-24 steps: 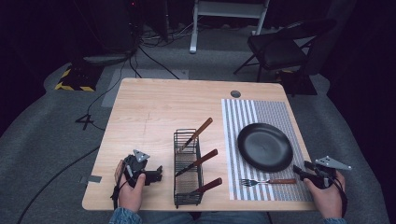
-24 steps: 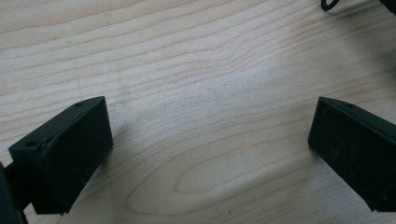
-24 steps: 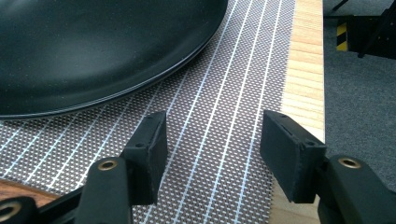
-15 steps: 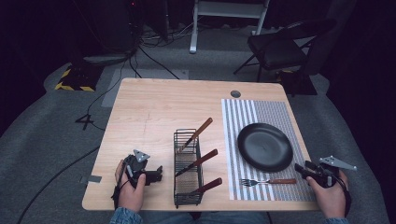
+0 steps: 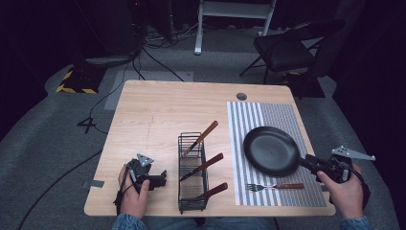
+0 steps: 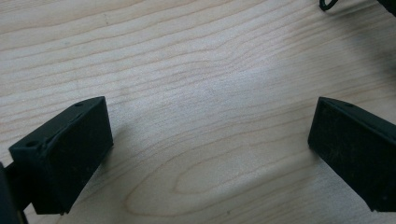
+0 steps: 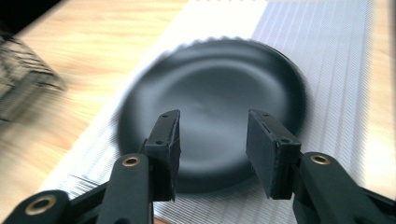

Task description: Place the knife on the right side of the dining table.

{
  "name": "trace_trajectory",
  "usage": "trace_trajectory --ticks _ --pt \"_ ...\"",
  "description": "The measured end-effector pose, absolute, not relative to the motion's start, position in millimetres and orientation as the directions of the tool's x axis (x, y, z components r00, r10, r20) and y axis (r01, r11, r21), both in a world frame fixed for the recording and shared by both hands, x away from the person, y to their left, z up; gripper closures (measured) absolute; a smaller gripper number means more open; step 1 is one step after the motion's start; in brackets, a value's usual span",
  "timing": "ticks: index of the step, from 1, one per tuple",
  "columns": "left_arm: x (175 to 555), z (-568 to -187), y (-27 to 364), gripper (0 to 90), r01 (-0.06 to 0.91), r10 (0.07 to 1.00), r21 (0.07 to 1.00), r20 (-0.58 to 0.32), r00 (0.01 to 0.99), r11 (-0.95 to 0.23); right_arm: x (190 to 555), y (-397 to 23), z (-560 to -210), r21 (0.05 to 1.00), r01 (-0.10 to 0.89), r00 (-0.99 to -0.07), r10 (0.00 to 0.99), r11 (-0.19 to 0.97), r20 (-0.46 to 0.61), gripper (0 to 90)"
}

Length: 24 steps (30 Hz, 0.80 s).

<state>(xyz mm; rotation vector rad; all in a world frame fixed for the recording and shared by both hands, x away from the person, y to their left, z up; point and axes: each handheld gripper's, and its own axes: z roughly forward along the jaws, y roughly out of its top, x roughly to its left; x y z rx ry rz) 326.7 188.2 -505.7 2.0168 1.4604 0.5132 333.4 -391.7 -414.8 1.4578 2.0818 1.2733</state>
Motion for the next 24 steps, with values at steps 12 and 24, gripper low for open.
trace_trajectory --ticks 12,24 --pt "326 -506 187 0.0 0.719 0.947 0.660 -0.034 0.319 -0.218 359 -337 -363 0.807 0.548 -0.563 0.810 0.220 0.162 57.8" --pt "326 -506 187 0.0 0.719 0.947 0.660 -0.034 0.319 -0.218 385 -264 -322 0.815 0.489 -0.707 0.689 0.311 0.161 59.3"
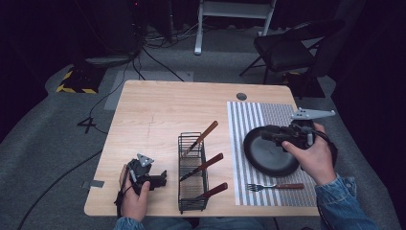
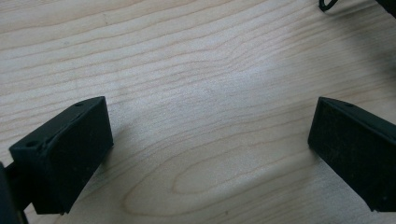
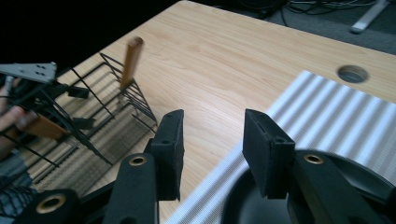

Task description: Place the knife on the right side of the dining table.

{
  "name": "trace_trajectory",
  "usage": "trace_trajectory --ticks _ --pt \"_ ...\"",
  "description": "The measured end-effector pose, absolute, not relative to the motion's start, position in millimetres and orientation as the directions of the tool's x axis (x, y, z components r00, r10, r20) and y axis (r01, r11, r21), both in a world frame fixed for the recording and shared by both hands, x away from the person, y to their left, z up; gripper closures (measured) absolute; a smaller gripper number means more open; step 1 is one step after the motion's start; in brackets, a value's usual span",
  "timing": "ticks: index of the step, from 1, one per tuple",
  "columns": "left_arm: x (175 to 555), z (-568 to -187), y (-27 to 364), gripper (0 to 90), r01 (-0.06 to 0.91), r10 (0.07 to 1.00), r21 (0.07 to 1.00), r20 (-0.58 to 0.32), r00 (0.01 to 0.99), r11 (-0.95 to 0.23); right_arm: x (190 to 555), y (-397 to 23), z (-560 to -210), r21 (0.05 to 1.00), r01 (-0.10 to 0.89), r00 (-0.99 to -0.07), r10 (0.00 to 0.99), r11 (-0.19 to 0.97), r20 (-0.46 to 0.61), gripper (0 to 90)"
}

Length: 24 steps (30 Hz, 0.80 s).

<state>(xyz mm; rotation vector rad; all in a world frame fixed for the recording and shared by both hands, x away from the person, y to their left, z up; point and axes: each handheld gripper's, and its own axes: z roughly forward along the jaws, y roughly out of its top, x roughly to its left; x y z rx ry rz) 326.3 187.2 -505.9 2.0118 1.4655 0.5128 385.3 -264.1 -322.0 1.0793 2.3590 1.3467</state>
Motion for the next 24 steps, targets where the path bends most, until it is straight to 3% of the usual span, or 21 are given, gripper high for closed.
trace_trajectory --ticks 24 --pt "326 -506 187 0.0 0.719 0.947 0.659 -0.033 0.319 -0.219 433 -149 -316 0.728 0.557 -0.751 0.618 0.400 0.234 62.6"
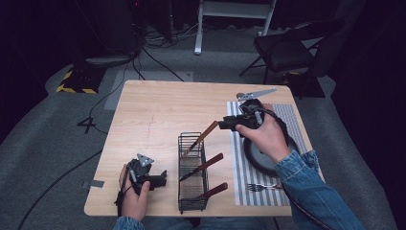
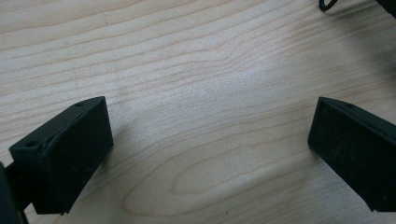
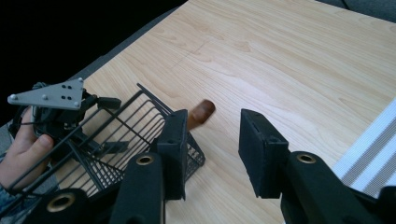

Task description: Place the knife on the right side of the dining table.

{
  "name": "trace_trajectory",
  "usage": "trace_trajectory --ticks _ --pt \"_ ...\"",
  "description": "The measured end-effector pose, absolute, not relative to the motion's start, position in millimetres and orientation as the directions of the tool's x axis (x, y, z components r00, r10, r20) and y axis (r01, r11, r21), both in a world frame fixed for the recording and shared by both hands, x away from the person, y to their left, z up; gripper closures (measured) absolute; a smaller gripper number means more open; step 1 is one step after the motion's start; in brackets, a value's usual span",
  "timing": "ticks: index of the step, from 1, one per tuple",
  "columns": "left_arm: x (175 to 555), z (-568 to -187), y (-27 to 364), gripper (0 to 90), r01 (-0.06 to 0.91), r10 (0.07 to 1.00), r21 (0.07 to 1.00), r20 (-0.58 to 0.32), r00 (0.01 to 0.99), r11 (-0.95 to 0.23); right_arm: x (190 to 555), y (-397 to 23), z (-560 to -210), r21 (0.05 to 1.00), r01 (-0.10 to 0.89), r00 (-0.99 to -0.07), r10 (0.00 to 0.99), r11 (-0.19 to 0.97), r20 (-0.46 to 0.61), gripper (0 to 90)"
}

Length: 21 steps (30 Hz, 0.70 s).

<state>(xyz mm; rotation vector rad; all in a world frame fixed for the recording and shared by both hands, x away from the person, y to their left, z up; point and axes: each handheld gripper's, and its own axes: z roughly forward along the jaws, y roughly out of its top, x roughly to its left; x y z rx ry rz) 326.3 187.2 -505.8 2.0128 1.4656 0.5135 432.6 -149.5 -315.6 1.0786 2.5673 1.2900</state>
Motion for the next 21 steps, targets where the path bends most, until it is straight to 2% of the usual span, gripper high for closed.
trace_trajectory --ticks 11,21 --pt "327 -506 187 0.0 0.719 0.946 0.659 -0.035 0.321 -0.220 444 -127 -329 0.696 0.603 -0.732 0.618 0.390 0.287 63.5" --pt "328 -506 187 0.0 0.716 0.943 0.659 -0.031 0.331 -0.229 444 -122 -328 0.687 0.608 -0.740 0.596 0.398 0.310 76.9"
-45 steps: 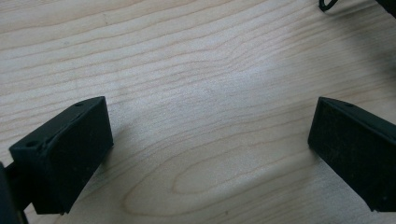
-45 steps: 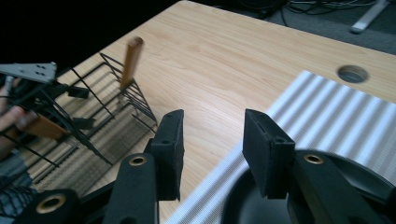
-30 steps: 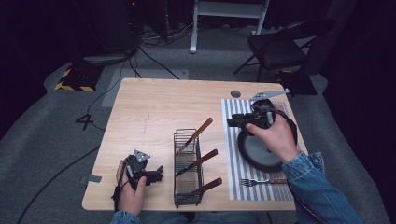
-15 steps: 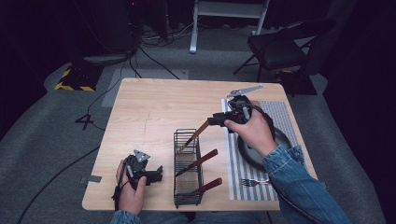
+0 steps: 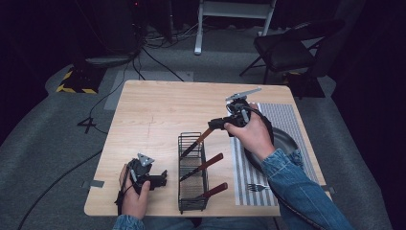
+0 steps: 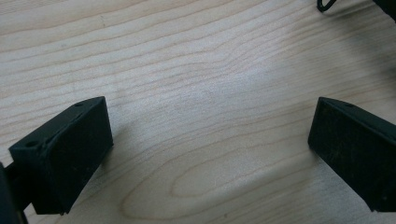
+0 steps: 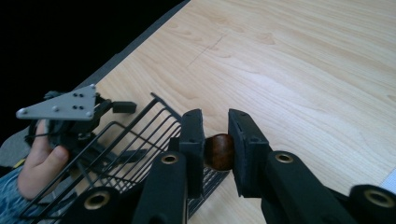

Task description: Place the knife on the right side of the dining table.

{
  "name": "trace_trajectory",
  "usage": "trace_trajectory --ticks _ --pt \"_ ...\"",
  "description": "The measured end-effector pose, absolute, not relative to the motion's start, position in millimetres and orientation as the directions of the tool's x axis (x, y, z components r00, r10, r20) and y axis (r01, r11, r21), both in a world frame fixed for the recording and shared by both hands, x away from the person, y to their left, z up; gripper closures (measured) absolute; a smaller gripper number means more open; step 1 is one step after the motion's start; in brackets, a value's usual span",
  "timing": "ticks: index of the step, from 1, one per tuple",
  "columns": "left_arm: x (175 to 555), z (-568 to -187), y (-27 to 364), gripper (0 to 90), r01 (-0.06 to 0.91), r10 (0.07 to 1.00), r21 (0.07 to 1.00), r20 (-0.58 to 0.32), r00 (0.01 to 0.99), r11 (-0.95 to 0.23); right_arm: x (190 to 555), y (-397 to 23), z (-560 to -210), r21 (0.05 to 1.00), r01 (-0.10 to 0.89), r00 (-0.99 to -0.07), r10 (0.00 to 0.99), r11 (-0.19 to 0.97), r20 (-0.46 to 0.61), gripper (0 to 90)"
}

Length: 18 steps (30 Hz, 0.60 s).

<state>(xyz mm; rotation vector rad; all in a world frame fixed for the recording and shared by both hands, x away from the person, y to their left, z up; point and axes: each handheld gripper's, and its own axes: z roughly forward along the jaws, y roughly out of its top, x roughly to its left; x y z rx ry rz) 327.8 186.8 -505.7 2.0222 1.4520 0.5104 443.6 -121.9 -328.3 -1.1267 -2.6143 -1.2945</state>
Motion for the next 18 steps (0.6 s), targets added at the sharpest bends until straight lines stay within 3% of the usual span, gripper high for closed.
trace_trajectory --ticks 4,10,18 --pt "328 -506 186 0.0 0.717 0.944 0.659 -0.032 0.329 -0.227 435 -120 -321 0.685 0.605 -0.766 0.531 0.405 0.362 81.2" --pt "328 -506 186 0.0 0.717 0.944 0.659 -0.032 0.329 -0.228 422 -110 -309 0.707 0.543 -0.803 0.527 0.453 0.279 81.4" --pt "328 -506 186 0.0 0.717 0.944 0.659 -0.033 0.329 -0.227 417 -114 -286 0.731 0.529 -0.800 0.542 0.431 0.259 81.5"
